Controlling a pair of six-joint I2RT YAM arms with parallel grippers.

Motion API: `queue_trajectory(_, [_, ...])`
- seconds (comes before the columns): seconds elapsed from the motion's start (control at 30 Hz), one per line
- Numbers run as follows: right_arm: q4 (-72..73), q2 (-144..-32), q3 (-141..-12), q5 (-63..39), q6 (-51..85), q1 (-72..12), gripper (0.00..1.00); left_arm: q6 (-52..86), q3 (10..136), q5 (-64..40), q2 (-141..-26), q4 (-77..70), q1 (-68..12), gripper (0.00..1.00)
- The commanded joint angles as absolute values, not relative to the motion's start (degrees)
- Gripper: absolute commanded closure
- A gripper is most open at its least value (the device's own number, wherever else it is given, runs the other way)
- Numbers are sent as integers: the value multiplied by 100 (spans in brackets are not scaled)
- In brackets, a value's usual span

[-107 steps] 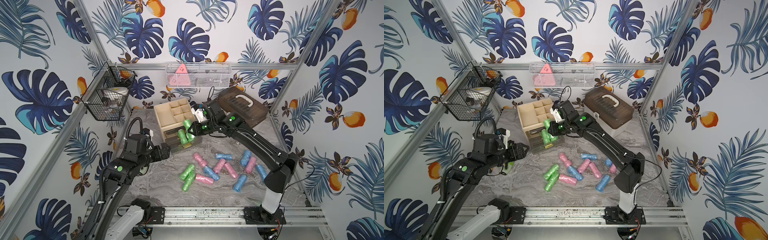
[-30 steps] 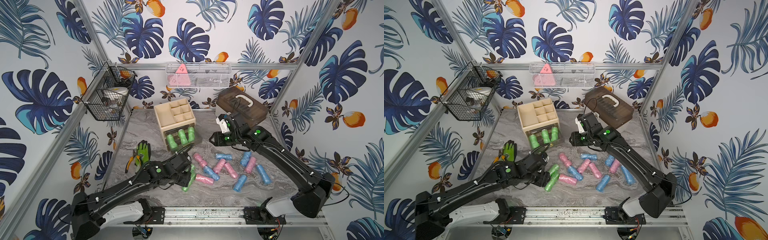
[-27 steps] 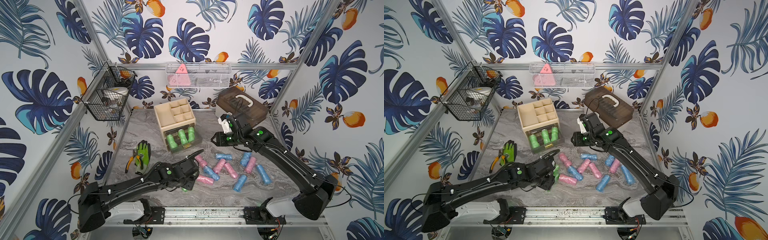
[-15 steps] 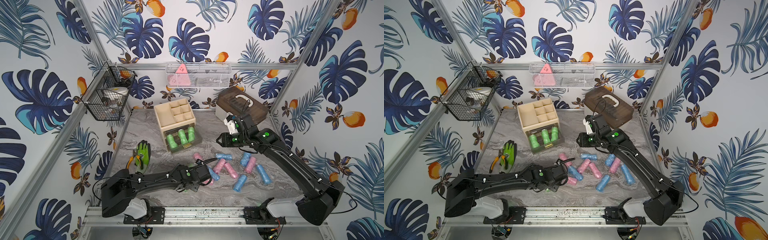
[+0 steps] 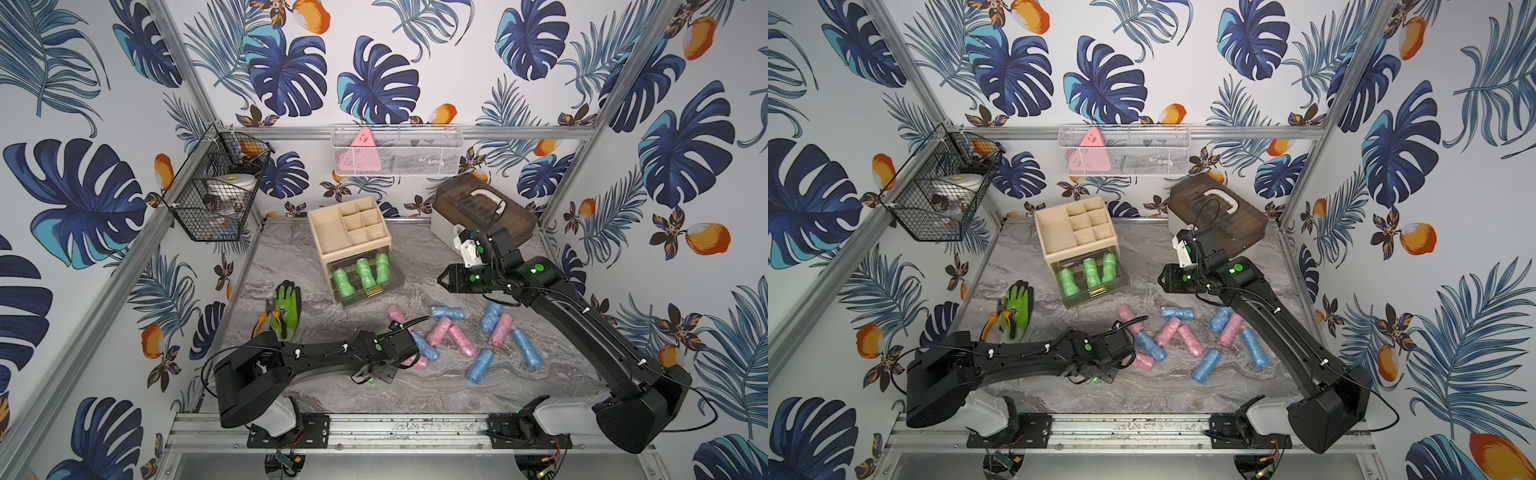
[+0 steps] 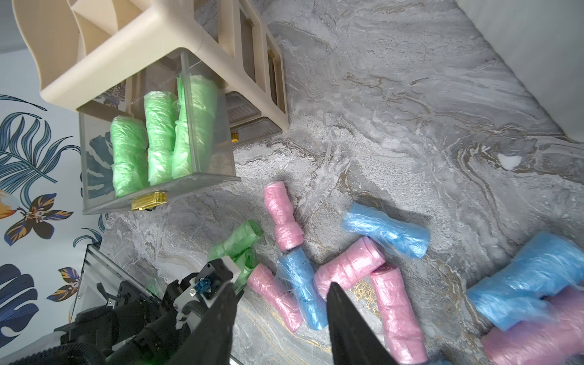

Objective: Sort the rolls of trash bags by color and place them into the drawer
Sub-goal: Pick up the roll of trash bags from the center of the board, then place the roll of trash bags in the drawer.

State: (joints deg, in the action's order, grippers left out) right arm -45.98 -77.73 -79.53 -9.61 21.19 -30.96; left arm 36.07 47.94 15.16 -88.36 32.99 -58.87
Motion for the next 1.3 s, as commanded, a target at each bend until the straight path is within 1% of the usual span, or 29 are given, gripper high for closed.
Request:
queue_trajectory(0.0, [-4633,-7796,-7972,-1011,2065,-3085,52,3538,4739,1416,-8927,3056,-5871,55])
queue_trajectory(0.23, [-4673,-7827,-8023,-976,2014,-3059,52,3603,4614,1380,-8984,2959,-5851,69])
queue_trajectory(0.33, [-4692,-7797,-8049,-951,1990,-3037,52,3612,4666,1355,-8812,3043,-5846,72])
queue_trajectory(0.7, [-4660,-7779,-7991,-964,1960,-2869,51,3472,5024,932,-7940,3727,-5846,71])
queue_trajectory(0.93, [-4608,-7782,-8008,-1010,1969,-2786,51,3531,5402,840,-7346,4095,-5763,70])
queue_trajectory(1.1, [-4523,-7778,-8033,-1088,2025,-2755,51,3411,5986,659,-6846,4328,-5296,66])
queue_trajectory(1.27, [-4412,-7805,-8042,-1258,2099,-2750,51,3070,6787,229,-6741,4522,-4489,66])
